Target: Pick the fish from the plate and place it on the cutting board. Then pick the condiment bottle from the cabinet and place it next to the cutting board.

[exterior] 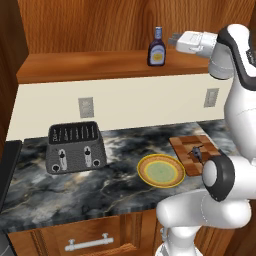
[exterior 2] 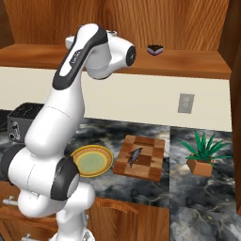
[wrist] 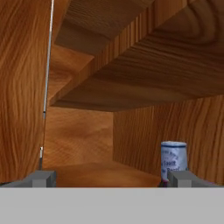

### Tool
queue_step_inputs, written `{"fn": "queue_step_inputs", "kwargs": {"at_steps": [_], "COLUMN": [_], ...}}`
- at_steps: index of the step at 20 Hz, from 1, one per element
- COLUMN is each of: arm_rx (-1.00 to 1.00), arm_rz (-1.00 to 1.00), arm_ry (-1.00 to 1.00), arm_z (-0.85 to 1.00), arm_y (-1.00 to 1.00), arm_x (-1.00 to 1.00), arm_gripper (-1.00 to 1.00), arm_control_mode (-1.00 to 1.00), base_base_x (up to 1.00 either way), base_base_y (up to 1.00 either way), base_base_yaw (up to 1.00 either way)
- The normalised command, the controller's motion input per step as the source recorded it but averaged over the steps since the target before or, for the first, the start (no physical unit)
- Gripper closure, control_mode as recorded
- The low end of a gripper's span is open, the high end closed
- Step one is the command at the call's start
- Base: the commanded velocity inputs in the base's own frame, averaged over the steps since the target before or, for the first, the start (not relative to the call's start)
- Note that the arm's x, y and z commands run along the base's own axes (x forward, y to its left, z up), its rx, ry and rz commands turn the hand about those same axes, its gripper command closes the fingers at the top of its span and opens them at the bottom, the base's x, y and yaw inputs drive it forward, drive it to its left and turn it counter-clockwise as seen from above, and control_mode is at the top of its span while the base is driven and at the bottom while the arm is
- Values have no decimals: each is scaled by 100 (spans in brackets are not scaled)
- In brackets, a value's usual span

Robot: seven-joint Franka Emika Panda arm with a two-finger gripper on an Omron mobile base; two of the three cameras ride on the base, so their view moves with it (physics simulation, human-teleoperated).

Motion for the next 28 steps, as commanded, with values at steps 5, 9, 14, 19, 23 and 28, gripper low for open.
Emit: {"fn": "queue_step_inputs", "kwargs": {"at_steps": [5,9,14,19,23,28], "arm_rx": [0,0,0,0,0,0], "arm_rz": [-1,-1,-1,-1,-1,-1], "arm_ry": [0,0,0,0,0,0], "arm_z": [0,0,0,0,0,0], "arm_y": [0,0,1,1,0,3], "arm_x": [12,12,13,13,11,6], "arm_gripper": [-100,-100,-100,-100,-100,-100], "arm_control_mode": [-100,-100,-100,-100,-100,-100], "base_base_x": [0,0,0,0,0,0], "base_base_y": [0,0,0,0,0,0], "base_base_yaw": [0,0,0,0,0,0]}}
